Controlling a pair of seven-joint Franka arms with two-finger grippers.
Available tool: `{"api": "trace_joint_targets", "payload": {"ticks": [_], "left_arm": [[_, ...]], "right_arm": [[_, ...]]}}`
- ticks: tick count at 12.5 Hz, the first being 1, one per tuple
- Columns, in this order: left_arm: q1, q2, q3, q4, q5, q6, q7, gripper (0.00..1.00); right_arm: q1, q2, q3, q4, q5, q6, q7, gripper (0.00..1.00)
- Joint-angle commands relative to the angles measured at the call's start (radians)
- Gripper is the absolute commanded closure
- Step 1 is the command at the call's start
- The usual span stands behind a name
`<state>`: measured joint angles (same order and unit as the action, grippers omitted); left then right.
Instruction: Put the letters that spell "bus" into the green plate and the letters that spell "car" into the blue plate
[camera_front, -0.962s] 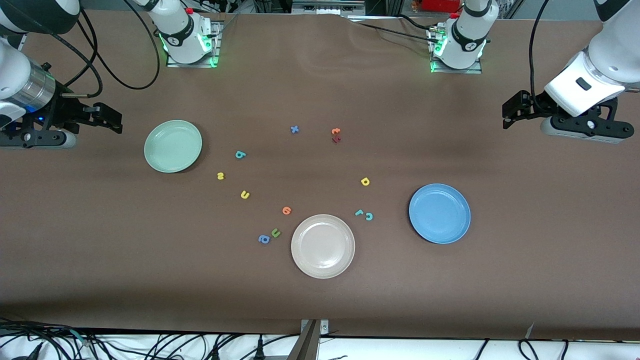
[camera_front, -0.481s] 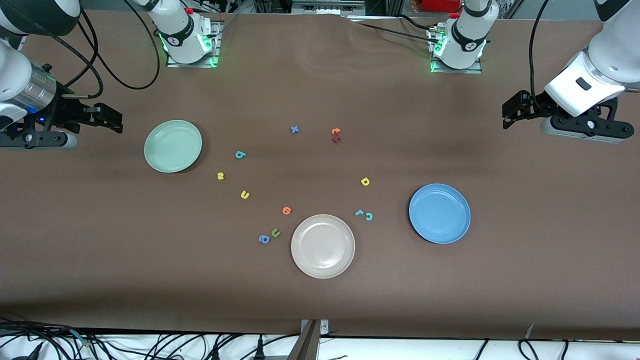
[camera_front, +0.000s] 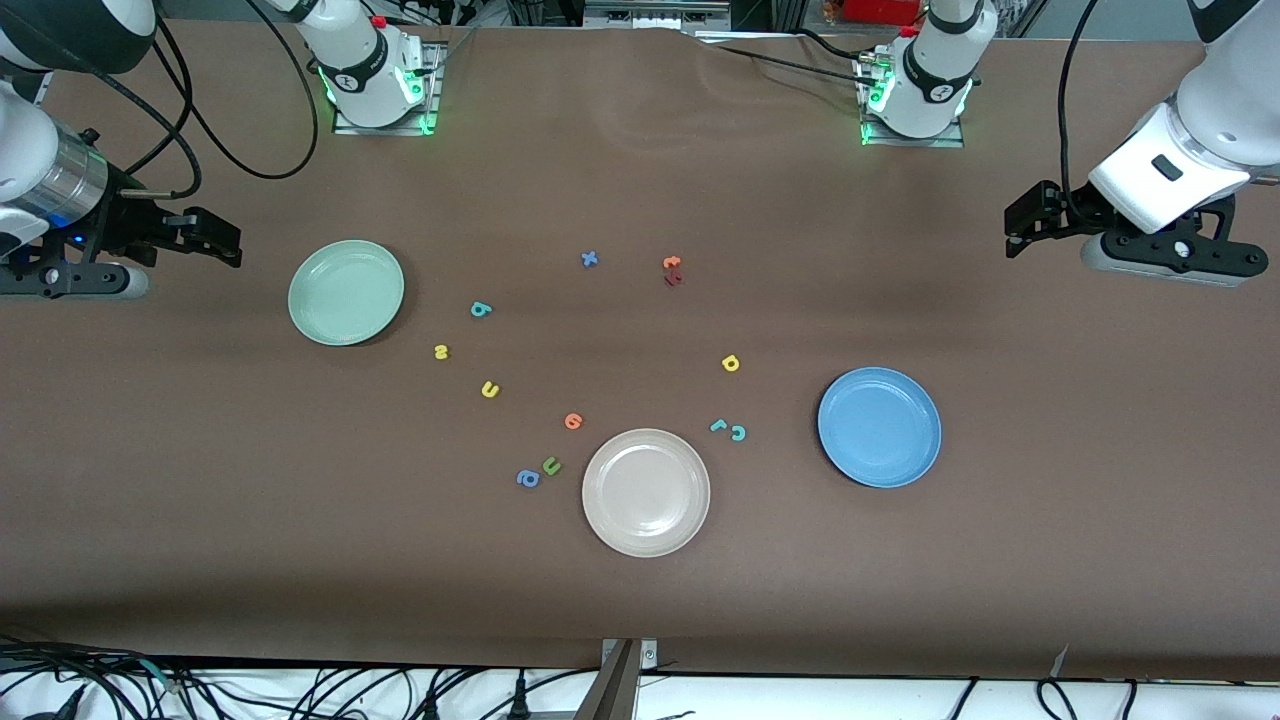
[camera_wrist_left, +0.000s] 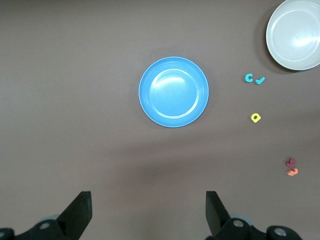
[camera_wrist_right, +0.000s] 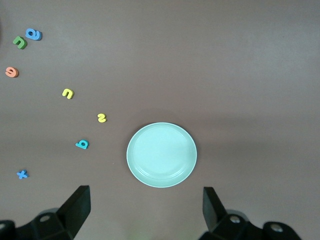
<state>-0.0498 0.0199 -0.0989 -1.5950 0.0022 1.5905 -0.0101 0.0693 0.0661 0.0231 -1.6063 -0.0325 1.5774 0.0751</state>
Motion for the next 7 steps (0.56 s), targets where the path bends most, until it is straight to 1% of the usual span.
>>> {"api": "trace_joint_targets", "payload": {"ticks": [1, 3, 7], "left_arm": [[0.004, 0.008, -0.001, 0.023, -0.002, -0.017, 0.016, 0.0], [0.004, 0.008, -0.001, 0.023, -0.004, -0.017, 0.015, 0.0], [0.004, 0.008, -0.001, 0.023, -0.011, -0.024, 0.016, 0.0]], "right_arm": [[0.001, -0.019, 0.0, -0.006, 0.002, -0.001, 0.034, 0.0], [0.001, -0.019, 0.005, -0.006, 0.008, 0.006, 0.057, 0.0], [0.023, 0.015, 0.009, -0.015, 0.005, 0.047, 0.058, 0.0]]}}
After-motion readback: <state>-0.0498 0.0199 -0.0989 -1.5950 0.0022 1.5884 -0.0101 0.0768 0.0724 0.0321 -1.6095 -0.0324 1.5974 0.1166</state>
